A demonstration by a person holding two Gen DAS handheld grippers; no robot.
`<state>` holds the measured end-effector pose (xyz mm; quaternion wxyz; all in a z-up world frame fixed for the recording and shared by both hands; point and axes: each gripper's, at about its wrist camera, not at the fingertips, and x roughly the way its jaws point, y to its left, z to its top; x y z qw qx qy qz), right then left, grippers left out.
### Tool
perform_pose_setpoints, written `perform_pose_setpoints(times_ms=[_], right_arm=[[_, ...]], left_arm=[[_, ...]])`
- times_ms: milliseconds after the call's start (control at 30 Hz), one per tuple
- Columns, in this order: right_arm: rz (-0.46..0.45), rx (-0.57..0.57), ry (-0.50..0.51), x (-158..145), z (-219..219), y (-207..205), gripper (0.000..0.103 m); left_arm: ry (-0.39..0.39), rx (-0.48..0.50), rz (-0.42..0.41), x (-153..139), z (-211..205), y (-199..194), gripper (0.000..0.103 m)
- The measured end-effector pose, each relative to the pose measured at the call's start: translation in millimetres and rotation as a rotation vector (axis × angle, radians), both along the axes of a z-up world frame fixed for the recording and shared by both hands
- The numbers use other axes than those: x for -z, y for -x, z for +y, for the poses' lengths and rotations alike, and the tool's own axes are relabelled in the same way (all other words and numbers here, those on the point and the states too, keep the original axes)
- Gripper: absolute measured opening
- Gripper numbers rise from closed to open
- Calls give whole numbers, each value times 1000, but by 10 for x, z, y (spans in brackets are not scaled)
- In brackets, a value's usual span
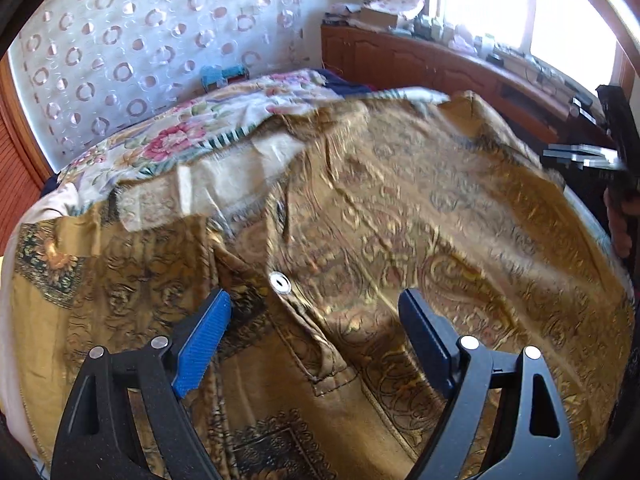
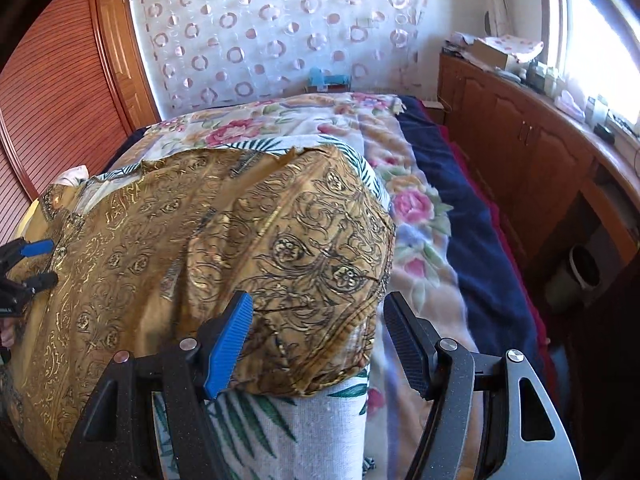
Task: Fold small clothes
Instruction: 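Move the right gripper to the shirt's other side edge and grasp it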
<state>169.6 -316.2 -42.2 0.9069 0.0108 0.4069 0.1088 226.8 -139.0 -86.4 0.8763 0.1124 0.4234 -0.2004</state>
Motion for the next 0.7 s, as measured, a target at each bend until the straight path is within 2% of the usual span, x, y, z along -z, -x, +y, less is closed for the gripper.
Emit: perform_pose_setpoints(times_ms=[133,267,567,633,700], right_arm=[[25,2,-15,-12,7,-36,70],[54,8,-30,-9,-19,-100,70],[100,34,-63,-35,-87,-164,69],[110,28,-99,-35,-119,-176,55],[118,28,-118,-39,-148,-176,50]], left_arm=[[25,4,17,8,12,-18,89],[15,25,31,32,-51,-12,102],[11,29,34,29,-48,-28,103],[11,29,33,39,-54,-18,103],[10,29,32,35,-53,-24,103]])
